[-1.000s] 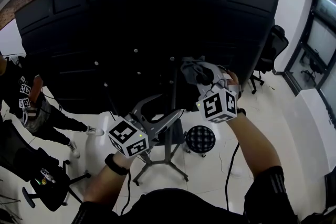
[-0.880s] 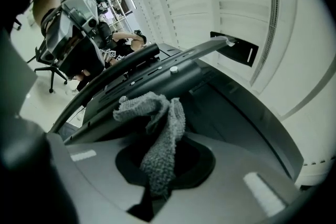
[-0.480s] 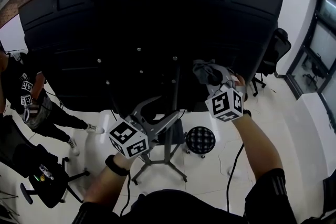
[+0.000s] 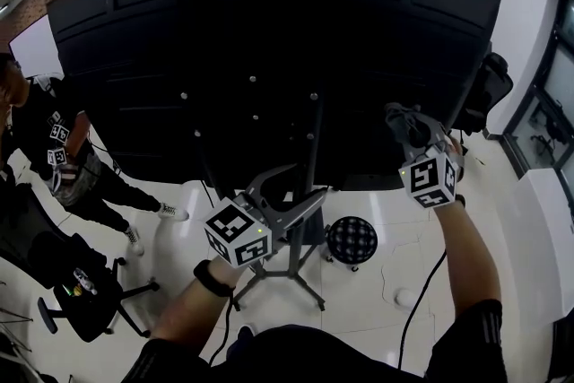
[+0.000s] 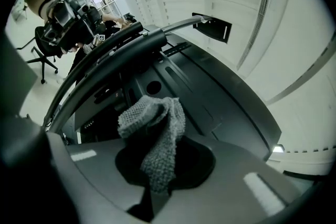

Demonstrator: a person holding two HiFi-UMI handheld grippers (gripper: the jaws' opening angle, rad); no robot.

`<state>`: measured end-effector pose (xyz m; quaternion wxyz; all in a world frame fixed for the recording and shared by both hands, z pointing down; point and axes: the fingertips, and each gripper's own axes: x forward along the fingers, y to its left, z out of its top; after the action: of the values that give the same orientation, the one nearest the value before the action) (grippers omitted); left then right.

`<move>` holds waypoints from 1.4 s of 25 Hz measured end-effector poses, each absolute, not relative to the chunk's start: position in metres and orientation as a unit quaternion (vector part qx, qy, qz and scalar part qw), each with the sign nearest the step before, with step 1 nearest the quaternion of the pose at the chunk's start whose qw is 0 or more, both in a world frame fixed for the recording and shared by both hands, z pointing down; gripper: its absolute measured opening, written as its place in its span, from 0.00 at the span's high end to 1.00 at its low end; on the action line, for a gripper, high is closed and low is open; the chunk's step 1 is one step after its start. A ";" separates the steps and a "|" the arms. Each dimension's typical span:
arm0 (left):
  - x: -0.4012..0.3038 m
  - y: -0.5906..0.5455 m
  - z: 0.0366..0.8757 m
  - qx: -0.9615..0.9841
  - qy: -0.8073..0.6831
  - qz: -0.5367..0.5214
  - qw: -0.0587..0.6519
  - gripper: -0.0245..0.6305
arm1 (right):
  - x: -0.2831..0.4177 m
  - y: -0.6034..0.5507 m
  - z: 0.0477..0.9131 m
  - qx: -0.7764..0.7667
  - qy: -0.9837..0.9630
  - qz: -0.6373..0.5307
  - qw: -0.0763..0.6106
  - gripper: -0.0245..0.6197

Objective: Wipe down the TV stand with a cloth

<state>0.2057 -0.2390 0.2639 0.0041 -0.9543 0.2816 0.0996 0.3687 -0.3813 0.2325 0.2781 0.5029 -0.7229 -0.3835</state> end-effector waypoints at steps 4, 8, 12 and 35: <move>0.204 -0.240 0.271 -0.953 0.285 0.104 0.001 0.54 | 0.374 -0.378 0.232 0.508 -0.722 -0.379 0.278 0.92; 0.197 -0.237 0.270 -0.950 0.297 0.098 -0.001 0.54 | 0.359 -0.366 0.223 0.496 -0.736 -0.386 0.253 0.92; 0.184 -0.238 0.272 -0.946 0.307 0.106 0.002 0.54 | 0.334 -0.348 0.207 0.477 -0.744 -0.408 0.230 0.92; -0.038 -0.209 0.234 -0.928 0.349 0.126 0.036 0.54 | 0.008 -0.240 0.122 0.342 -0.779 -0.500 0.160 0.92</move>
<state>-0.0377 -0.2091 0.2337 0.0362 -0.9278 0.3493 0.1260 0.0076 -0.2401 0.1216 0.1605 0.3422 -0.7792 -0.5001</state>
